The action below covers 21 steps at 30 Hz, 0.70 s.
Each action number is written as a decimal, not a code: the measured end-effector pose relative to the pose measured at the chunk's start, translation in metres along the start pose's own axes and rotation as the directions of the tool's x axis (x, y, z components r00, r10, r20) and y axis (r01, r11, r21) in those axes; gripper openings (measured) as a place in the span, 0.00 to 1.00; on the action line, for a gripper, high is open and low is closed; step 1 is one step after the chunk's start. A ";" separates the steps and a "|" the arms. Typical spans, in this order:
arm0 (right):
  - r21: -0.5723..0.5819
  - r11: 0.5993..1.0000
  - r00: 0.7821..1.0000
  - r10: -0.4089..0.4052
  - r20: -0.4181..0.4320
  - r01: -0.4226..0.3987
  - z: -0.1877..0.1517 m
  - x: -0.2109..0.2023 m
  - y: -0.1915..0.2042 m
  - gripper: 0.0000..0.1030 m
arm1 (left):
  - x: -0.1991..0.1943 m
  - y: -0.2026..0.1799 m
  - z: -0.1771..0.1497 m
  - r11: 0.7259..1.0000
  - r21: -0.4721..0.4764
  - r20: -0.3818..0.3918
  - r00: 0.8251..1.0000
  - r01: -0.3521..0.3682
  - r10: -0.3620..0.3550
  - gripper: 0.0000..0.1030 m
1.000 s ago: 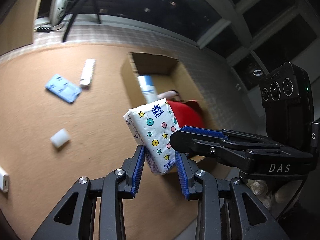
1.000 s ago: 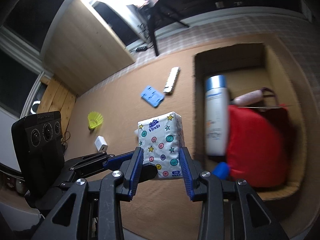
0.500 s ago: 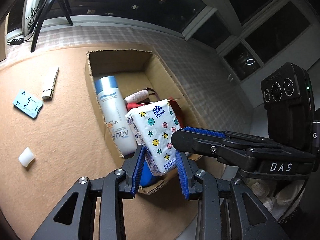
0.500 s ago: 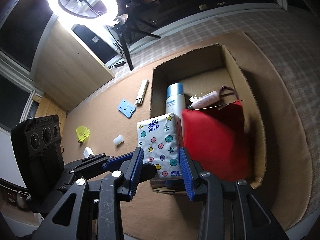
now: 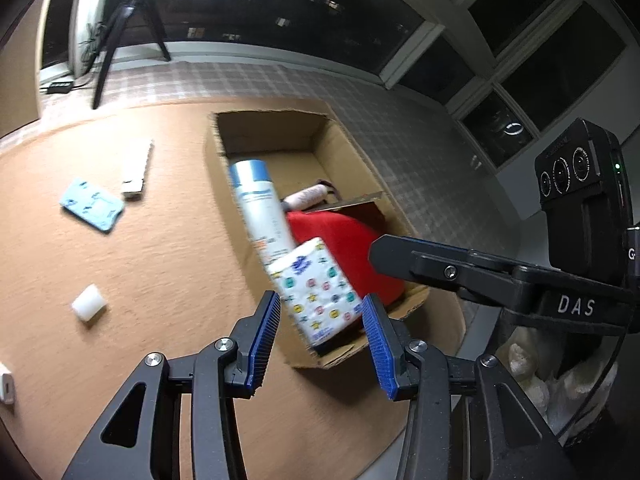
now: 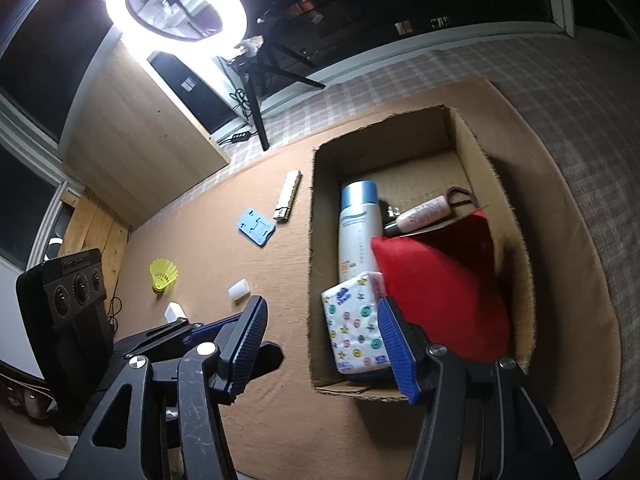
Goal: Organize objects
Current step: 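Grasp the Vinda tissue pack with the left tool and carry it into the box, then release the tissue pack in the box and move the left tool to the white charger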
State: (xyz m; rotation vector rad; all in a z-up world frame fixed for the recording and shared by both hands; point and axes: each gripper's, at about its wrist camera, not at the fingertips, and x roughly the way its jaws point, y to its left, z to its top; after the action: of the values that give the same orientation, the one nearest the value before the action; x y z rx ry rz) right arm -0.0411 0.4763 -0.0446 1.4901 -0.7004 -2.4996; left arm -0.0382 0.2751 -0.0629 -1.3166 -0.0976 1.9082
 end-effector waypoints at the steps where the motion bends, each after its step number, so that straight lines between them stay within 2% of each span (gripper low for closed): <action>1: -0.006 1.000 1.000 0.001 -0.002 -0.001 0.000 0.002 0.003 0.53 | -0.004 0.004 -0.002 1.000 -0.005 0.006 1.000 -0.010 0.010 0.45; 10: -0.102 0.995 0.999 -0.016 -0.029 0.013 -0.005 0.031 0.051 0.55 | -0.052 0.056 -0.026 0.985 -0.074 0.047 0.987 -0.153 0.157 0.47; 21: -0.233 0.972 0.998 -0.026 -0.056 0.012 -0.013 0.080 0.125 0.56 | -0.104 0.135 -0.064 0.935 -0.176 0.055 0.945 -0.308 0.322 0.52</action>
State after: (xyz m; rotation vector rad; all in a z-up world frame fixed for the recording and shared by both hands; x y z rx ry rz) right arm -0.0828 0.3341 -0.0550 1.4831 -0.3700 -2.4405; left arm -0.0474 0.0938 -0.0771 -1.4308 -0.0929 2.2692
